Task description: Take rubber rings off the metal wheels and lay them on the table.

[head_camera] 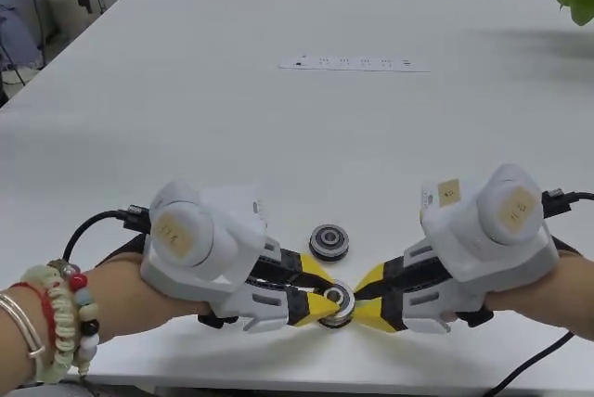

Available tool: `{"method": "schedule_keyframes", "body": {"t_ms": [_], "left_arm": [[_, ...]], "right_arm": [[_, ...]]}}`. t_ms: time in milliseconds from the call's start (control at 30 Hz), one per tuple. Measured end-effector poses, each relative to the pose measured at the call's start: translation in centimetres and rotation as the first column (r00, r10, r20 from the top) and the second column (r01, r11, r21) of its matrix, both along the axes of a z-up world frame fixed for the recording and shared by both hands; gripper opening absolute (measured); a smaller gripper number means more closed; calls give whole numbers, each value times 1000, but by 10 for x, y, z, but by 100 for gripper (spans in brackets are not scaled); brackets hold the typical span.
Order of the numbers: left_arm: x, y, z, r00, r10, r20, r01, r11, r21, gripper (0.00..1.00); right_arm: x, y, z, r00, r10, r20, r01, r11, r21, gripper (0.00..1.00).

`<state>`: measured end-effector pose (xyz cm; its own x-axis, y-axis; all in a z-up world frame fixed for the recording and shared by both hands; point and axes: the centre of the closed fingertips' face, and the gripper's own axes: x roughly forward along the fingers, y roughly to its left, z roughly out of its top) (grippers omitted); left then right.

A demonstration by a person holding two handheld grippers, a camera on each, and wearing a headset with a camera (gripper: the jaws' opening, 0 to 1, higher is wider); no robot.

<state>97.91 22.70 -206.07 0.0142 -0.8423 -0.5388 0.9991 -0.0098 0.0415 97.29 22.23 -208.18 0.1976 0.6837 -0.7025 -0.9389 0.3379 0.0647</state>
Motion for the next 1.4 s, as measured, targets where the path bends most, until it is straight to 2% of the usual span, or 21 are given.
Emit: {"method": "schedule_keyframes", "body": {"t_ms": [233, 333, 433, 533, 667, 867, 1033, 1100, 1200, 1233, 1267, 1300, 1333, 1400], "left_arm": [[0, 0, 0, 1000, 5, -2, -5, 1000, -3, 8], [1, 0, 0, 1000, 7, -3, -7, 1000, -3, 8], [1, 0, 0, 1000, 10, -2, -10, 1000, -2, 8], [1, 0, 0, 1000, 11, -1, -11, 1000, -2, 8], [1, 0, 0, 1000, 12, 1, -12, 1000, -1, 8], [1, -1, 0, 1000, 13, 1, -13, 1000, -1, 8], [2, -1, 0, 1000, 15, 9, -15, 1000, 3, 8], [3, -1, -1, 1000, 17, 9, -17, 1000, 2, 8], [3, -1, -1, 1000, 18, 7, -18, 1000, 2, 8], [3, -1, -1, 1000, 19, 6, -19, 1000, 1, 8], [3, -1, -1, 1000, 21, 7, -21, 1000, 1, 8], [3, -1, 0, 1000, 23, 6, -23, 1000, 0, 8], [3, -1, 0, 1000, 23, 5, -23, 1000, -1, 8], [3, -1, 0, 1000, 23, 5, -23, 1000, -3, 8]], "right_arm": [[3, -2, 0, 1000, -18, 9, 18, 1000, -14, 0], [5, -2, -1, 998, -59, -29, 58, 998, -6, 0], [6, -4, -1, 989, -119, -89, 120, 993, 4, 0], [6, -5, -1, 975, -169, -146, 174, 985, 21, 0], [7, -8, -1, 941, -240, -238, 258, 965, 44, 0], [9, -9, 0, 910, -285, -300, 318, 946, 64, 0], [10, -8, 2, 908, -295, -296, 325, 944, 56, 0], [10, -8, 3, 902, -304, -307, 338, 939, 61, 0], [13, -8, 5, 901, -313, -300, 348, 935, 73, 0], [17, -3, 14, 893, -316, -319, 373, 918, 134, 0], [15, -2, 16, 877, -324, -355, 390, 911, 132, 0], [17, -5, 12, 886, -329, -326, 380, 919, 105, 0], [15, -4, 11, 898, -316, -305, 362, 926, 108, 0], [14, -3, 12, 894, -319, -316, 367, 924, 106, 0]]}}
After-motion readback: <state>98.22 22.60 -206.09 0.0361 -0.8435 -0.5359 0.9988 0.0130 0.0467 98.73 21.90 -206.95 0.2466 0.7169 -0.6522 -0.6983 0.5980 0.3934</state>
